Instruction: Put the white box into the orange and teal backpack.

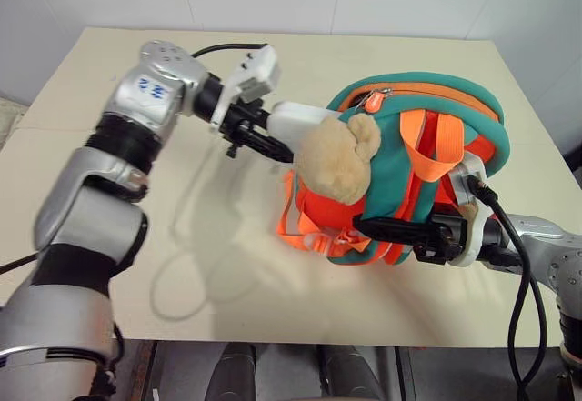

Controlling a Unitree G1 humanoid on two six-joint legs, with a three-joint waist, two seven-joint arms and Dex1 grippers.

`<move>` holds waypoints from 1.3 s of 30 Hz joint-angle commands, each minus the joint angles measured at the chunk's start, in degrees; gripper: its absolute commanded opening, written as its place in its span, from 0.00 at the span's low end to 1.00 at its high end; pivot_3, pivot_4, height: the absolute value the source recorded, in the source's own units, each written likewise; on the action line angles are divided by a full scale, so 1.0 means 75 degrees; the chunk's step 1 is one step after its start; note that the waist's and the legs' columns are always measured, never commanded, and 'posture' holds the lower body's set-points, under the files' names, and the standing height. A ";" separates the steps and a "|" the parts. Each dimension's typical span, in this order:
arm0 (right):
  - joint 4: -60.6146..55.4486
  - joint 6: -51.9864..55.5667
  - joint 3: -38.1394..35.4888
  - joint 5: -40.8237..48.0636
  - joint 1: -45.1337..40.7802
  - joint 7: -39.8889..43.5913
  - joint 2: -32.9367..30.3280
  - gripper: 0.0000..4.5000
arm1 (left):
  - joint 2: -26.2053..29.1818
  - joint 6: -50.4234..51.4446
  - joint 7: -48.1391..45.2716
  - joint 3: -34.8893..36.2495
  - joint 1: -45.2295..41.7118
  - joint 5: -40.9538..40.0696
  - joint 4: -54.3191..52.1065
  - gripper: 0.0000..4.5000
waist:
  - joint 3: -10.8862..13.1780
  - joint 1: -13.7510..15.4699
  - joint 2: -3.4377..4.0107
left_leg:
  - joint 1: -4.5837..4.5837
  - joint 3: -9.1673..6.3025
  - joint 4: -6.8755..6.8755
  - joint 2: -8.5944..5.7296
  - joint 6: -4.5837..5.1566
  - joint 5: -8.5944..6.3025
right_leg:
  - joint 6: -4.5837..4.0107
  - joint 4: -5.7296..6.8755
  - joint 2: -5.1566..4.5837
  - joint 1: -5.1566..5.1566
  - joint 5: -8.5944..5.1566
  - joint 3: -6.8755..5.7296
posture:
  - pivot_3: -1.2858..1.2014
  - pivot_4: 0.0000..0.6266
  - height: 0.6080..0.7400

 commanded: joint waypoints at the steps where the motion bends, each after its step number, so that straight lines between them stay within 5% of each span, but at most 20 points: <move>1: -0.0267 -0.0156 -0.0092 0.0090 -0.0073 -0.0092 0.0057 0.02 | -0.0413 0.0254 -0.0742 0.0489 -0.0286 0.0257 -0.0296 0.30 | 0.0000 -0.0034 0.0000 | 0.0000 0.0000 -0.0001 0.0000 0.0001 0.0000 | 0.0000 0.0000 0.0000 -0.0001 0.0000 0.0001 | 0.52 0.24 1.00; 18: -0.0279 -0.0249 0.0024 0.0019 -0.0132 -0.0322 0.0288 0.02 | -0.1044 0.1575 -0.0061 0.1203 0.0760 0.1451 -0.2088 0.30 | 0.0000 0.0006 0.0001 | 0.0001 -0.0001 0.0027 0.0000 0.0001 0.0000 | 0.0001 0.0024 0.0000 0.0005 -0.0003 0.0001 | 0.52 0.24 1.00; 29: -0.0209 -0.0215 0.0043 -0.0096 -0.0230 -0.0269 0.0400 0.02 | -0.0005 0.1493 -0.0453 0.2243 0.0842 0.1314 -0.2086 1.00 | 0.0000 -0.0041 0.0002 | 0.0003 -0.0001 0.0029 0.0001 0.0001 0.0000 | 0.0001 0.0033 0.0002 0.0001 -0.0003 0.0001 | 0.52 0.24 1.00; 39: -0.0182 -0.0238 0.0031 -0.0155 -0.0182 -0.0267 0.0442 0.02 | 0.1177 0.1142 -0.0686 0.3029 0.1598 0.0722 -0.2456 0.96 | 0.0000 -0.0034 0.0002 | 0.0007 -0.0005 0.0042 0.0003 0.0001 0.0000 | 0.0001 0.0042 0.0001 0.0008 -0.0003 0.0000 | 0.52 0.24 1.00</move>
